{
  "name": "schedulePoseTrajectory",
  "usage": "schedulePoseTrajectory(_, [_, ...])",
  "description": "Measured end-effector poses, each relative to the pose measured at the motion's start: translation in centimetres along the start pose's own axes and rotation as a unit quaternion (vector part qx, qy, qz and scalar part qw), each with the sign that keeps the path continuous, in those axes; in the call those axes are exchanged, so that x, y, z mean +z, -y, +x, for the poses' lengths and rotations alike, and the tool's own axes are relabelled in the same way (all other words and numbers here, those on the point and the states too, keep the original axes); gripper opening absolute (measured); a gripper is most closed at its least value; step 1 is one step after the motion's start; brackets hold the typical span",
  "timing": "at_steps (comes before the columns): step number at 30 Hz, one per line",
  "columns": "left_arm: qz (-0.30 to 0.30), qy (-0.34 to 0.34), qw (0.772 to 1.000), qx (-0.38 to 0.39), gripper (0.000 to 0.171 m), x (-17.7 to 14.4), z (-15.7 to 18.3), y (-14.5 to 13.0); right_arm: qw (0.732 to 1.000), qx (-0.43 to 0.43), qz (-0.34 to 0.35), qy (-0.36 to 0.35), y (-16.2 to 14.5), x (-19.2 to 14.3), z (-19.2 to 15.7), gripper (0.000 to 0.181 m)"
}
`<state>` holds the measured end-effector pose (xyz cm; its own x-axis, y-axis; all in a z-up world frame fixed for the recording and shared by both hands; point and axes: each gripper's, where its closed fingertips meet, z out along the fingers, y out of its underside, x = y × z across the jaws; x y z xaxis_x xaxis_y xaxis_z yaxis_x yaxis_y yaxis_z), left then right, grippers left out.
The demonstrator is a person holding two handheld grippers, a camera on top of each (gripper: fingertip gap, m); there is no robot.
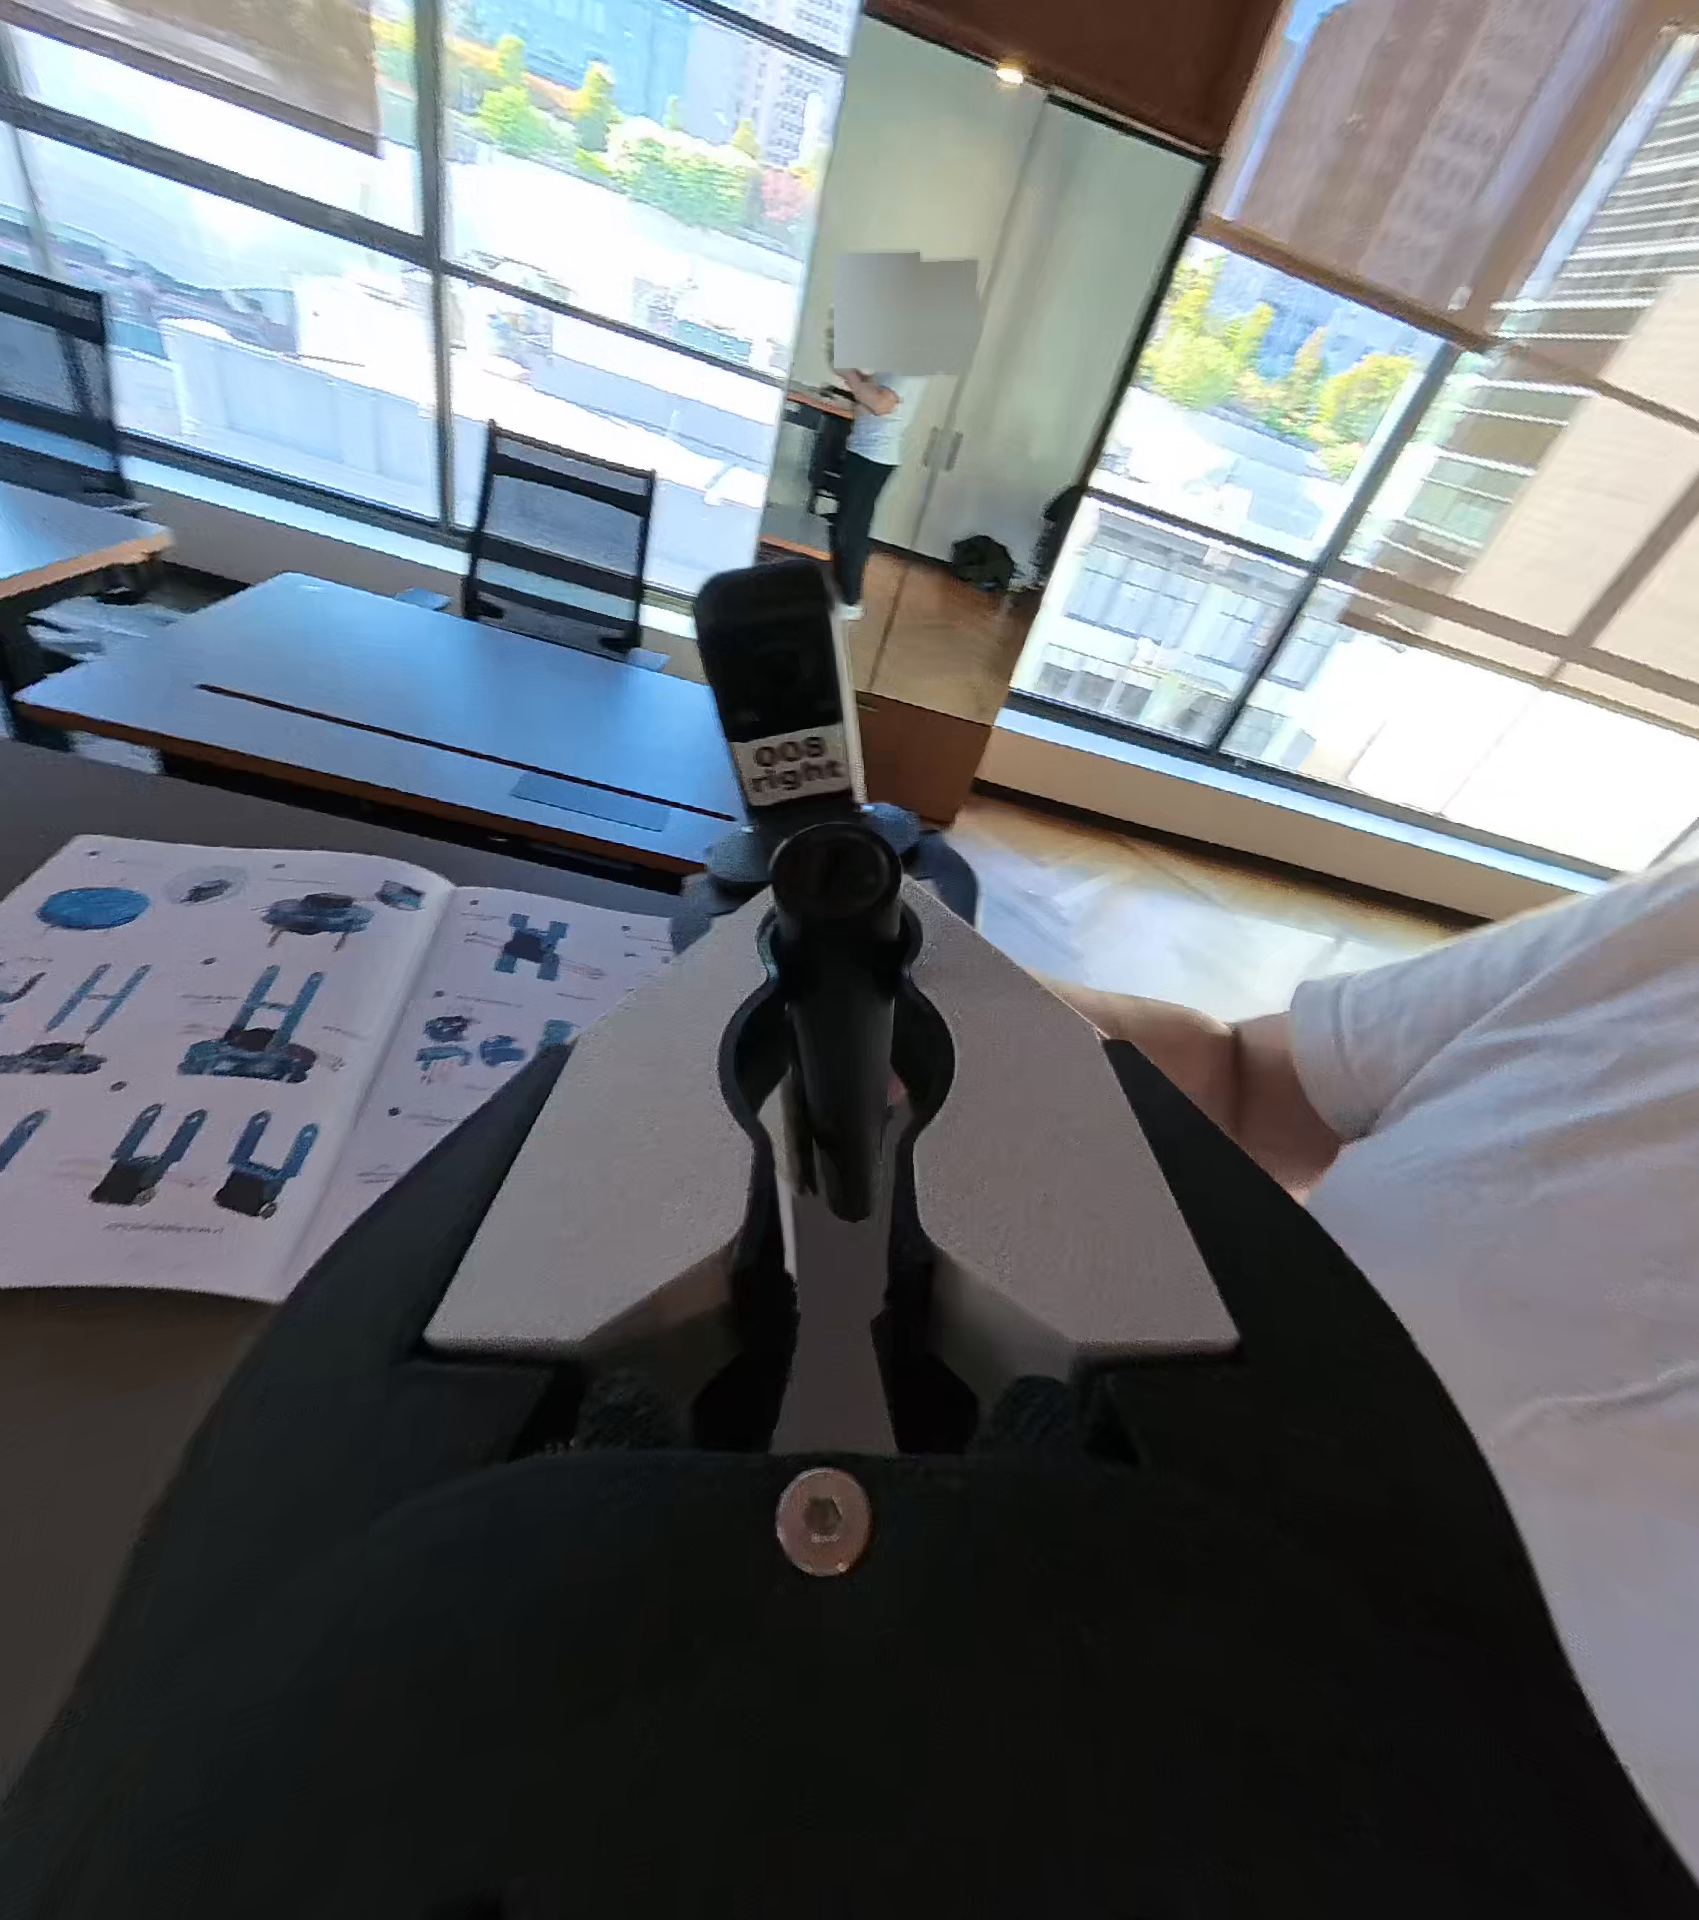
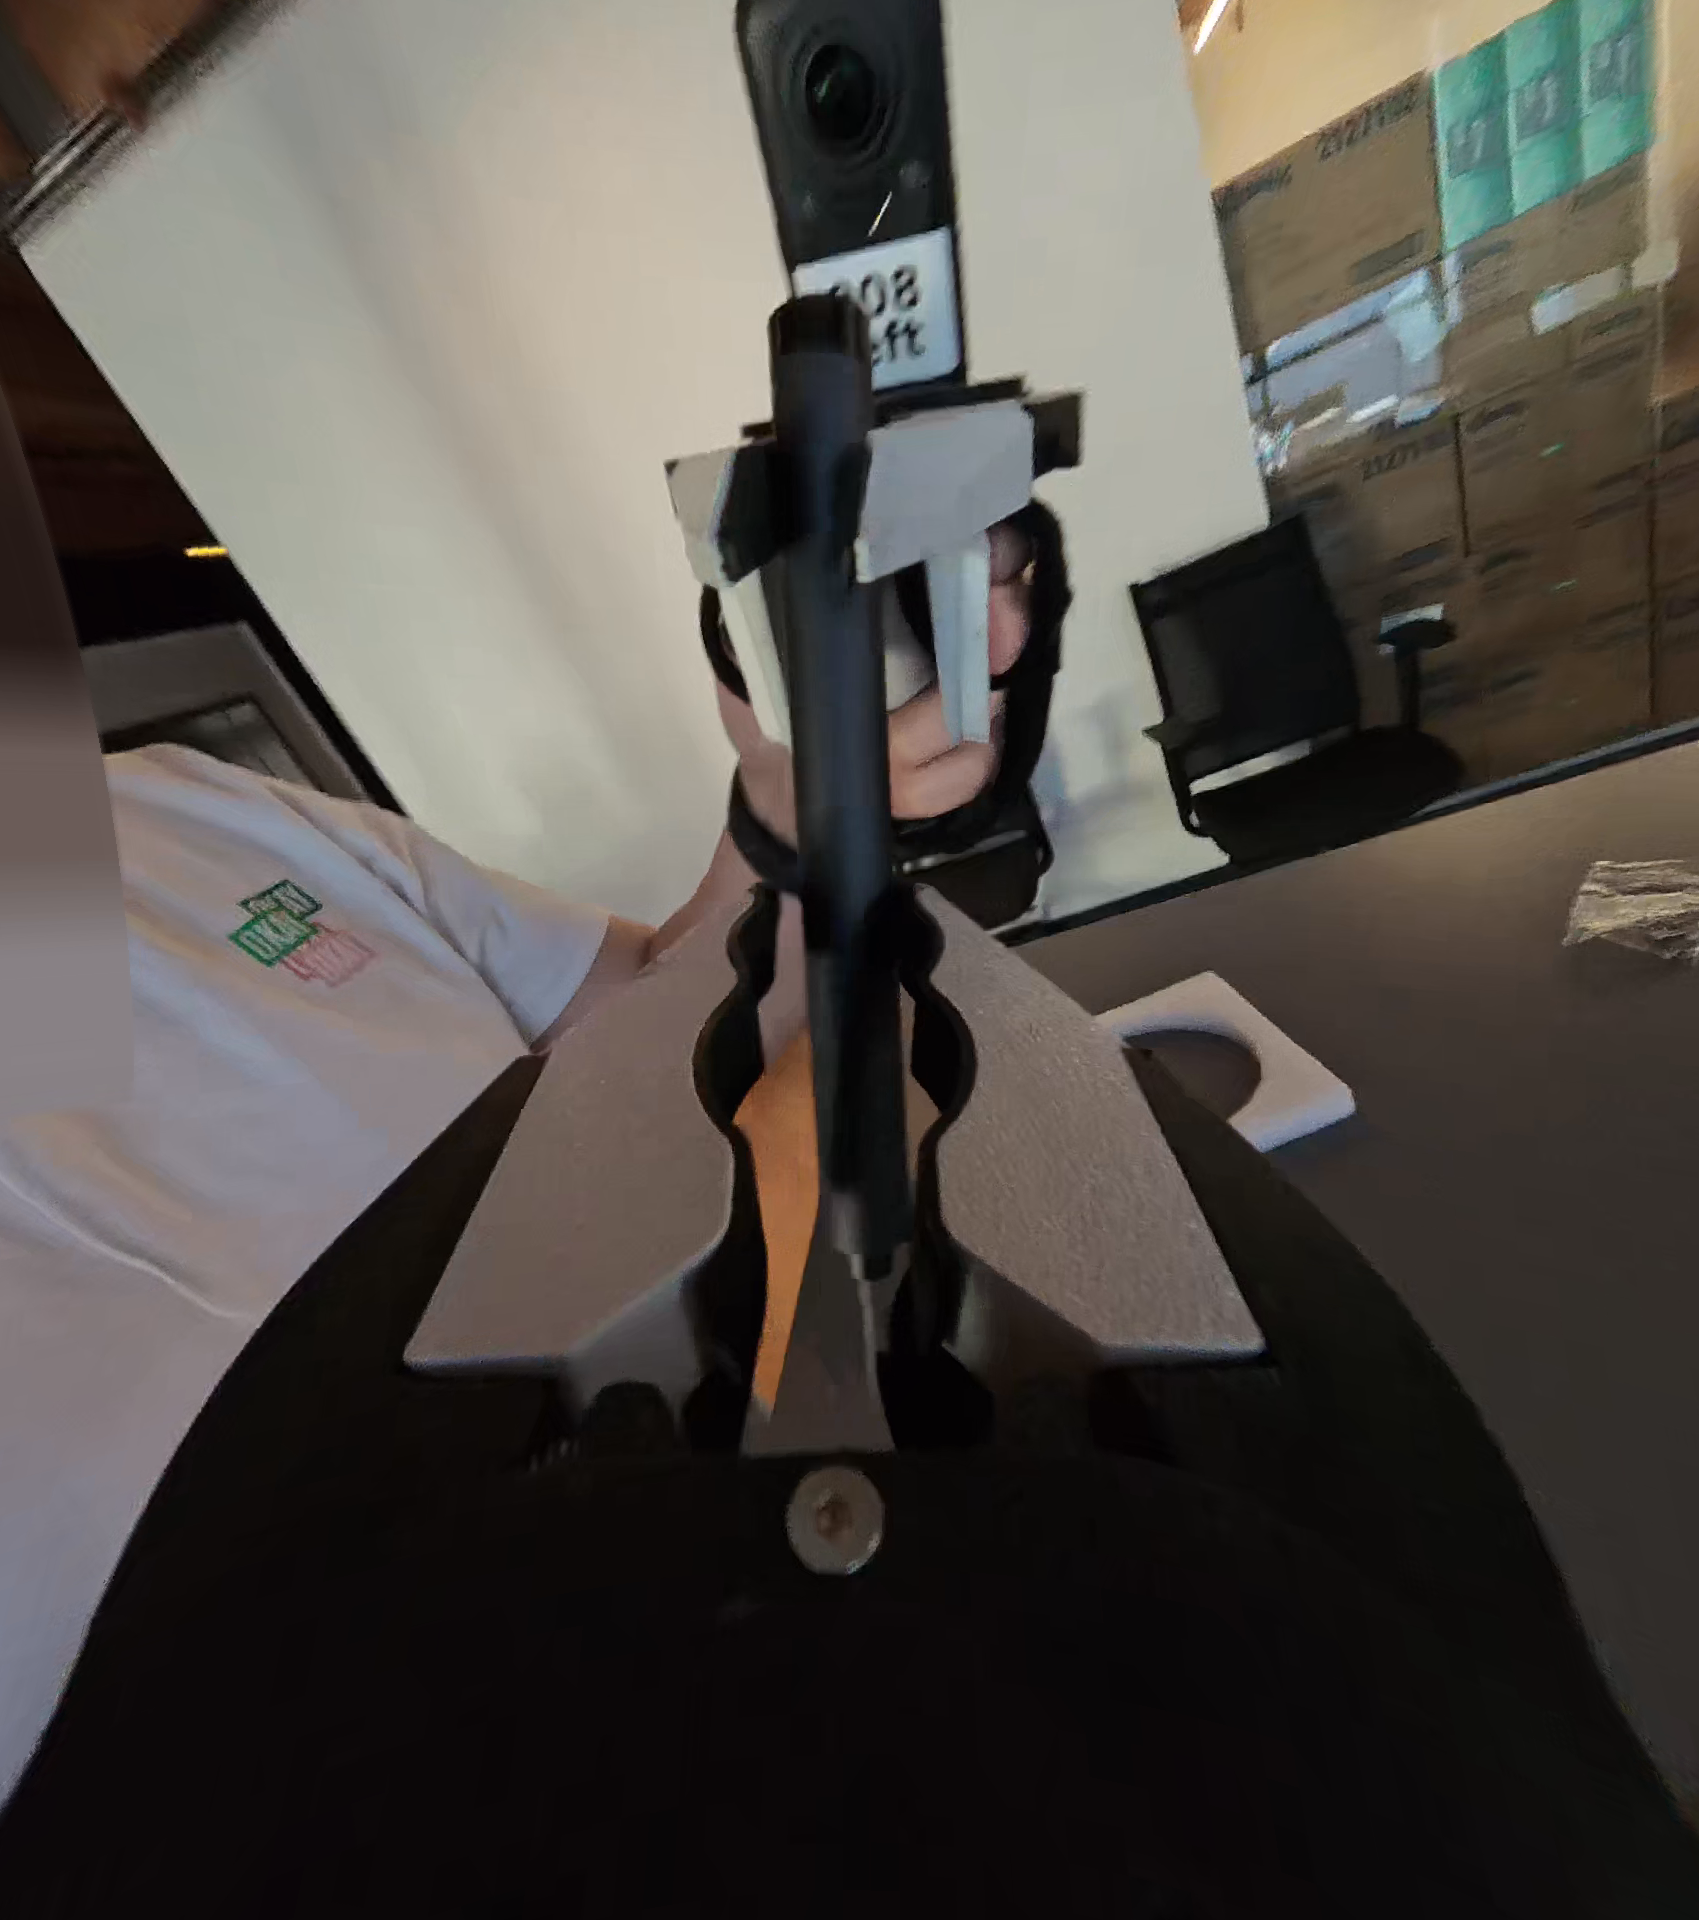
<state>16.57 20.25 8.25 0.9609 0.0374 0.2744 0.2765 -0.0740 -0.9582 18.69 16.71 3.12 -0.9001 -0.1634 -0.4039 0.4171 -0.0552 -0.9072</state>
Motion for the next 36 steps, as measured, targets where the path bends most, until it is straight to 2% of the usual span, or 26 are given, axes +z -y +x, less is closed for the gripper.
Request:
schedulePoseTrajectory(3, [-0.003, 0.053, 0.999, 0.01, 0.011, -0.5, -1.0, -0.6, 0.997, -0.037, 0.002, -0.071, -0.7, -0.7, 1.3, 0.037])
schedulePoseTrajectory(7, [-0.031, 0.076, 0.997, 0.015, 0.01, -0.9, -1.5, -1.8, 0.989, -0.072, -0.03, -0.124, -1.5, -0.3, 2.5, 0.035])
schedulePoseTrajectory(11, [-0.041, 0.095, 0.994, 0.019, 0.011, -1.2, -1.9, -2.9, 0.983, -0.103, -0.069, -0.138, -2.5, 1.2, 3.0, 0.036])
schedulePoseTrajectory(13, [-0.047, 0.104, 0.993, 0.029, 0.011, -1.3, -2.0, -3.4, 0.976, -0.121, -0.095, -0.157, -3.5, 1.8, 3.5, 0.03])
schedulePoseTrajectory(14, [-0.049, 0.107, 0.992, 0.035, 0.01, -1.4, -1.9, -3.6, 0.97, -0.135, -0.103, -0.174, -3.8, 2.0, 3.8, 0.015])
schedulePoseTrajectory(16, [-0.054, 0.107, 0.992, 0.045, 0.01, -1.5, -1.9, -4.0, 0.962, -0.162, -0.105, -0.195, -4.1, 2.4, 4.2, 0.016])
schedulePoseTrajectory(25, [-0.065, 0.112, 0.99, 0.05, 0.011, -1.9, -2.9, -5.9, 0.959, -0.155, -0.116, -0.208, -5.7, 2.7, 6.0, 0.016])
schedulePoseTrajectory(36, [-0.063, 0.104, 0.992, 0.043, 0.012, -1.5, -3.1, -6.5, 0.958, -0.153, -0.116, -0.214, -6.4, 2.5, 6.3, 0.016])
